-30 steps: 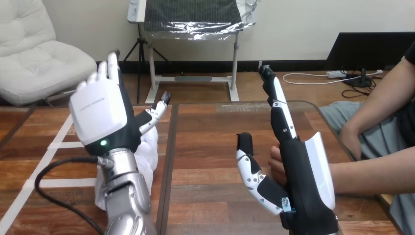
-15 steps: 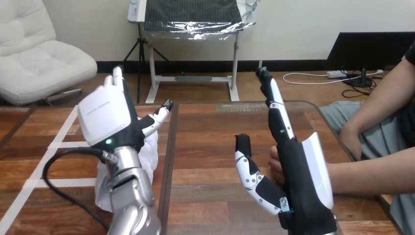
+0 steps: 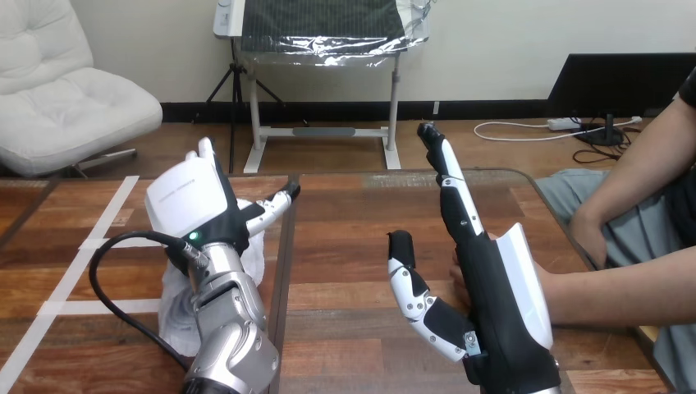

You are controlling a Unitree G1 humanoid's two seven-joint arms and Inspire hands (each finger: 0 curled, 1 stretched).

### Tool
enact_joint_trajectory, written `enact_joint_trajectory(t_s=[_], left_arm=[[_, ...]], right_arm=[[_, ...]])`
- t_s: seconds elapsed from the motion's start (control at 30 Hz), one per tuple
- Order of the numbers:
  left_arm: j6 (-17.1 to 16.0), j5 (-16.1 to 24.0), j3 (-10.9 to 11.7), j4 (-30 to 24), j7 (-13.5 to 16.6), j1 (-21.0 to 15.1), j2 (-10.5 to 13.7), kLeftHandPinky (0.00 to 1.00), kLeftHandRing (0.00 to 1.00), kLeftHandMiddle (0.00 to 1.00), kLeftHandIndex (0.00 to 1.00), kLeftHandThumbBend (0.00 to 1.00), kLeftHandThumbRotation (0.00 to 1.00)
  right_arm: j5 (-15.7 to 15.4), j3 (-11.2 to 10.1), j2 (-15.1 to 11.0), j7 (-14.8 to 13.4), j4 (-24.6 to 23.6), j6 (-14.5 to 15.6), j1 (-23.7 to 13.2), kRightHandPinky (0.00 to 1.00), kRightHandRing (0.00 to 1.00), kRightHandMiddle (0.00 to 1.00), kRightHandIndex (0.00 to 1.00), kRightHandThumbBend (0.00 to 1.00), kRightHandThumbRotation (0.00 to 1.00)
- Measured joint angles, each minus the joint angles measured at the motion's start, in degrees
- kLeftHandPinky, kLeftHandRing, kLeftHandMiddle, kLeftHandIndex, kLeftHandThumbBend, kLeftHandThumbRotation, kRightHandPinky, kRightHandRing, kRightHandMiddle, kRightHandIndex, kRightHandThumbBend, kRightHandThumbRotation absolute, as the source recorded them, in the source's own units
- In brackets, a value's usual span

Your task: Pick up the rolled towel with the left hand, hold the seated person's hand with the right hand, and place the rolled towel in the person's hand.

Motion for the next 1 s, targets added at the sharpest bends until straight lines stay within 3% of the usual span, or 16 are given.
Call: enact_joint_trajectory(t_s=[0.5, 1.0], left_arm=[[4.31, -2.47, -3.09, 12.56, -3.75, -5.96, 0.94, 0.86, 0.90, 0.95, 0.98, 0.92, 0.85], [6.26, -3.90, -5.70, 20.33, -3.66, -7.83, 1.23, 0.97, 0.93, 0.96, 0.98, 0.95, 0.87]], right_arm=[[-0.07, -0.05, -0.06, 1.70, -1.01, 2.18, 0.11, 1.00, 1.00, 1.00, 1.00, 0.00, 0.00], [-0.04, -0.57, -0.19, 2.70, -2.49, 3.84, 0.11, 1.00, 1.00, 1.00, 1.00, 0.00, 0.00]])
